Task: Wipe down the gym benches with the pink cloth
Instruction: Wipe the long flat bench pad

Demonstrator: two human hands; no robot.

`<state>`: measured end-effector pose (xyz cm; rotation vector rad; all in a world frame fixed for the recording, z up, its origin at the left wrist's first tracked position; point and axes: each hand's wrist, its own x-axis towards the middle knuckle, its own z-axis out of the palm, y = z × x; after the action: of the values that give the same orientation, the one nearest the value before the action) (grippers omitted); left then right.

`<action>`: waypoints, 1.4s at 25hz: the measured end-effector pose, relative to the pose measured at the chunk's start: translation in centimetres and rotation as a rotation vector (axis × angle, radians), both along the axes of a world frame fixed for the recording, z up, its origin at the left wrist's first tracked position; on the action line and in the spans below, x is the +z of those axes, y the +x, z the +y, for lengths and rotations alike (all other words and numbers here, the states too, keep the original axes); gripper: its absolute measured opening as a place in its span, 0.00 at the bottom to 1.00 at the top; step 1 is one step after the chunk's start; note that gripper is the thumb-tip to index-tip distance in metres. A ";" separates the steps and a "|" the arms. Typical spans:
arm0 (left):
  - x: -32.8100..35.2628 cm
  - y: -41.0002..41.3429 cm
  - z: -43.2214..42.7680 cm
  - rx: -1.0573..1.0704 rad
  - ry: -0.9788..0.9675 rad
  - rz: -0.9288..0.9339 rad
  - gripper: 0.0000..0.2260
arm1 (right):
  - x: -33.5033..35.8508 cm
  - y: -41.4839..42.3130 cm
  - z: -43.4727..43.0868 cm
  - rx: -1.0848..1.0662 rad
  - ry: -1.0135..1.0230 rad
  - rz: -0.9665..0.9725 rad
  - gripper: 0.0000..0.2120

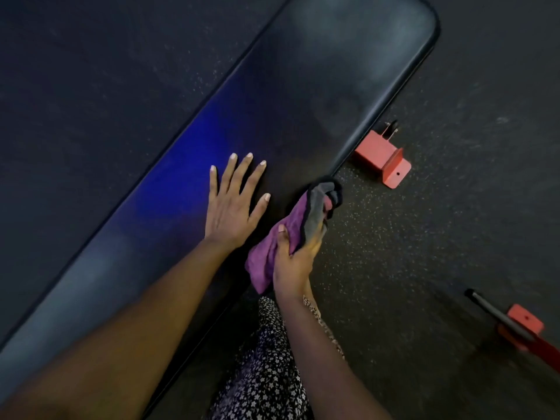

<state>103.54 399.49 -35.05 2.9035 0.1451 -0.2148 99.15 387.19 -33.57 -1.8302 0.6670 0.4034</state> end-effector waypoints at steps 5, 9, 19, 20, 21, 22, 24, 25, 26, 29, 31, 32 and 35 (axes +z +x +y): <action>0.9 -9.5 3.5 -0.019 -0.044 -0.012 0.27 | 1.4 -7.5 2.5 0.084 0.034 0.049 0.38; 0.7 -19.9 6.9 -0.017 0.071 0.012 0.26 | 2.1 -14.4 4.4 0.148 0.129 0.081 0.38; -0.4 -27.0 11.0 -0.050 0.117 -0.011 0.27 | -0.3 -13.9 6.0 -0.112 0.065 -0.142 0.32; -0.5 -27.1 11.1 -0.052 0.109 -0.019 0.27 | -0.6 -14.4 6.6 -0.115 0.033 -0.151 0.33; -0.6 -27.2 11.2 -0.052 0.105 -0.022 0.27 | -0.8 -15.3 7.2 -0.115 0.010 -0.150 0.35; -0.8 -27.2 11.3 -0.050 0.104 -0.025 0.28 | -1.0 -16.3 7.7 -0.120 -0.007 -0.139 0.37; -0.6 -27.1 11.4 -0.062 0.095 -0.009 0.28 | -1.4 -18.8 8.7 -0.139 -0.011 -0.107 0.39; -0.4 -27.0 11.4 -0.075 0.072 0.004 0.28 | -1.5 -20.2 9.1 -0.135 -0.008 -0.096 0.39; -0.1 -27.1 11.5 -0.093 0.038 0.016 0.28 | -1.5 -21.6 9.7 -0.130 -0.006 -0.078 0.39; 1.0 -31.3 13.6 -0.134 -0.034 0.022 0.27 | -1.1 -27.6 12.2 -0.116 0.004 -0.011 0.39; 1.1 -36.7 15.7 -0.134 -0.035 0.017 0.26 | -0.7 -31.8 13.8 -0.094 -0.009 -0.010 0.35; 1.0 -39.7 16.8 -0.148 -0.026 0.019 0.26 | -0.3 -33.7 14.7 -0.093 -0.015 0.002 0.34; 0.4 -46.8 19.7 -0.182 0.009 -0.008 0.25 | 1.0 -39.1 17.0 -0.102 -0.011 0.017 0.32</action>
<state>56.74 419.21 -34.62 2.9265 -0.1202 -0.2332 60.02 404.21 -32.60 -1.7960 0.7723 0.3483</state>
